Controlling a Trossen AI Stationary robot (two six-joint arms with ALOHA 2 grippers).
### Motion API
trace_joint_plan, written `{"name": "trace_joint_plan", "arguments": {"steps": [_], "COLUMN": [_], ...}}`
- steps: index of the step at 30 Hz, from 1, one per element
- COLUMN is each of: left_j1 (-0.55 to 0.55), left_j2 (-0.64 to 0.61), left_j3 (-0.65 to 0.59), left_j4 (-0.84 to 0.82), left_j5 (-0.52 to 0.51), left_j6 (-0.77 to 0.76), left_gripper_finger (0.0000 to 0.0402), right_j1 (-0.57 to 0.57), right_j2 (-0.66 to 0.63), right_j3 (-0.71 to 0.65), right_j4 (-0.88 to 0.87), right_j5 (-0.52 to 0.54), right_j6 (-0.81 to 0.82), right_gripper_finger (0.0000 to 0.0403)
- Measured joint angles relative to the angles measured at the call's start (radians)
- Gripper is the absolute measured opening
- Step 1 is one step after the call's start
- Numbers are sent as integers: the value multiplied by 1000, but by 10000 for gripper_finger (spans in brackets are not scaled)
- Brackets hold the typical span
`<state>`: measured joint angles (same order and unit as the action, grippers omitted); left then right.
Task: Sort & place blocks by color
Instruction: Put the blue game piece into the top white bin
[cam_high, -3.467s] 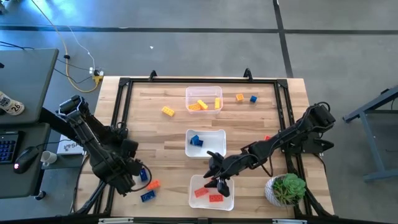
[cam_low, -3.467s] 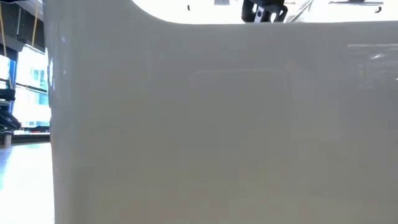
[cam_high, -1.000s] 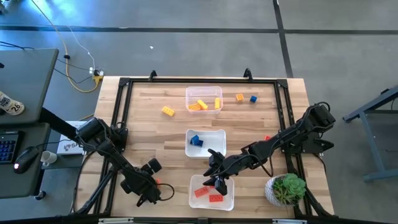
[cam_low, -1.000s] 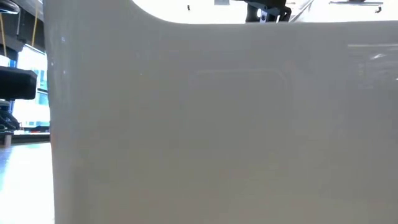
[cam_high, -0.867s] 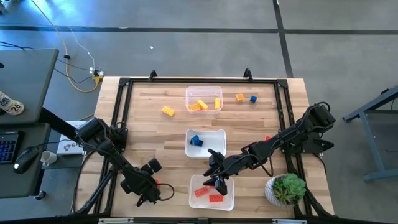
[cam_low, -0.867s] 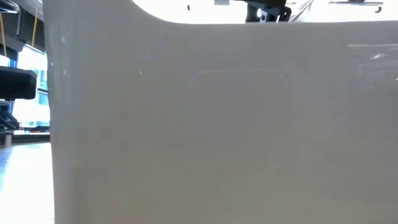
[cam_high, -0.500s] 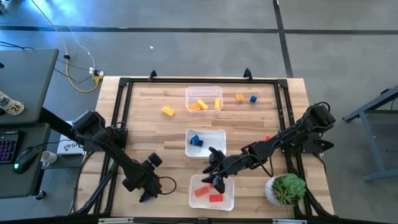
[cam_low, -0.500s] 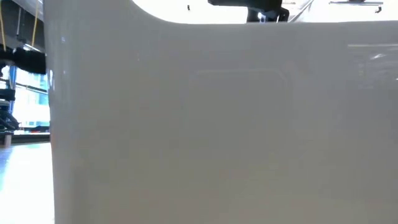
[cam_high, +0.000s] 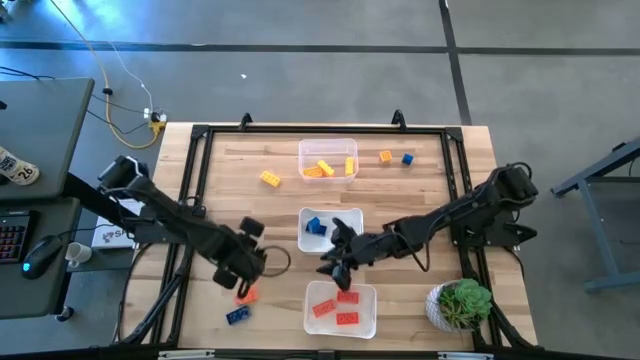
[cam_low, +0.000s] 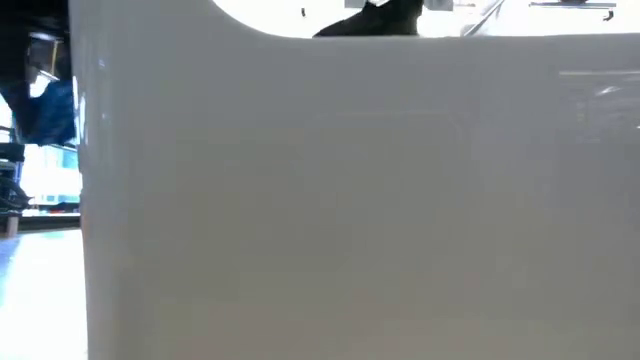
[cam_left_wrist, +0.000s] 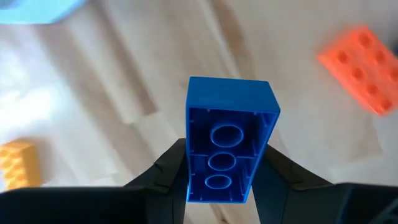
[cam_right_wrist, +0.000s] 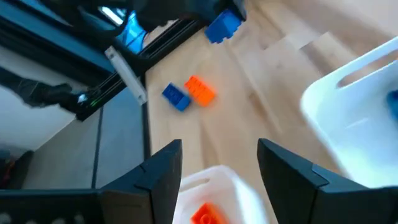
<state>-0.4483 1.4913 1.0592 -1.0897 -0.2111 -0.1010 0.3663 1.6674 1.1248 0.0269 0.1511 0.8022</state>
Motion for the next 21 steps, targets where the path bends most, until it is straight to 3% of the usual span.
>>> {"name": "trace_joint_plan", "arguments": {"steps": [10,21], "left_j1": [168,355], "left_j2": [-109,-118], "left_j3": [1,2], "left_j4": [151,361], "left_j5": [-48,24], "left_j6": [-45,76], "left_gripper_finger": [106,106], "right_j1": [-200,-415], "right_j2": [-60,-180], "right_j3": [2,2], "right_j4": [-13,-42], "right_j5": [9,-1], "right_j6": [-151,-310], "right_gripper_finger": [195,195]}}
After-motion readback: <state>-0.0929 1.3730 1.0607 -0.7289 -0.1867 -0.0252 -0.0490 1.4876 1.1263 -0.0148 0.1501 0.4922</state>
